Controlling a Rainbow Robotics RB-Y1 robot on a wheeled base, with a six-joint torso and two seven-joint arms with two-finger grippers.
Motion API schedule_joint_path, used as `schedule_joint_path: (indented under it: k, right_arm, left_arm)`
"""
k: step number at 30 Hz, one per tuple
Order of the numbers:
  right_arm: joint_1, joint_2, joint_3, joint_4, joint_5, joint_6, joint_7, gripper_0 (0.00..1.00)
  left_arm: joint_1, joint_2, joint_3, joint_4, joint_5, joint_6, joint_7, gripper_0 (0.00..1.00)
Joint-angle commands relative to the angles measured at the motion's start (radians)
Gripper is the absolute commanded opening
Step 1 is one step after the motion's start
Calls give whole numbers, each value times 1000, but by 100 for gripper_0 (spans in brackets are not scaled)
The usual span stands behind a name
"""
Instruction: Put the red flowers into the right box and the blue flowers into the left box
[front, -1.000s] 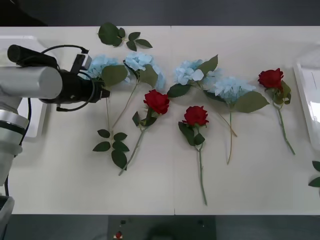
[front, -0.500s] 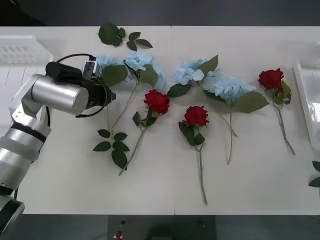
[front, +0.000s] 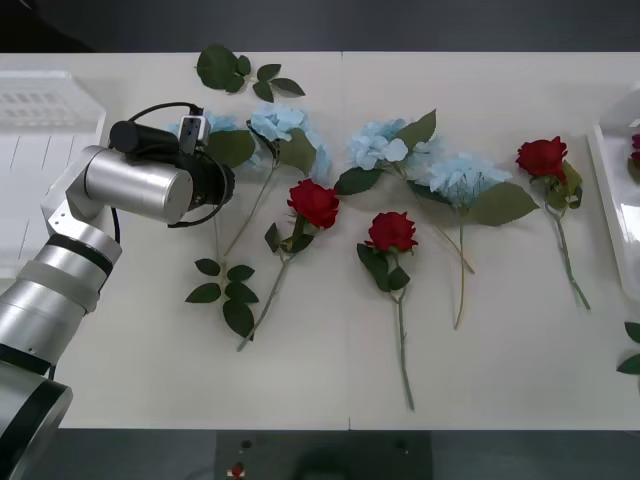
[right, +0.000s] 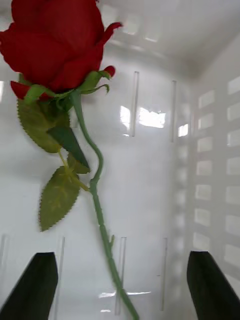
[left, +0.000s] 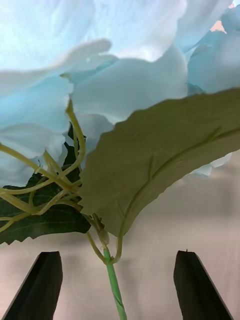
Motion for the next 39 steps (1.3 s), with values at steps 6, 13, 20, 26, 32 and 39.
schedule_joint_path:
  k: [6,13,20,26,32,39]
  right_arm:
    - [-17,-130,-3,-206,-247,251,-36,100]
    - [-17,-167,4,-444,-265,328,-361,100]
    - [-72,-165,93,-627,-72,376,-785,100]
    - [-305,-116,317,-591,51,546,-996,100]
    - [-446,-1,429,-438,137,620,-1053,100]
    - [-452,68,476,-381,197,621,-1002,100]
  left_arm:
    - [-31,6,-56,76,-9,-125,-1,35]
    - [-31,6,-62,73,10,-129,2,0]
    - [-31,70,1,-146,34,149,2,0]
    - [-30,193,82,-368,119,421,1,0]
    - [-30,310,213,-460,188,543,-7,0]
    - [28,448,271,-457,132,433,-13,0]
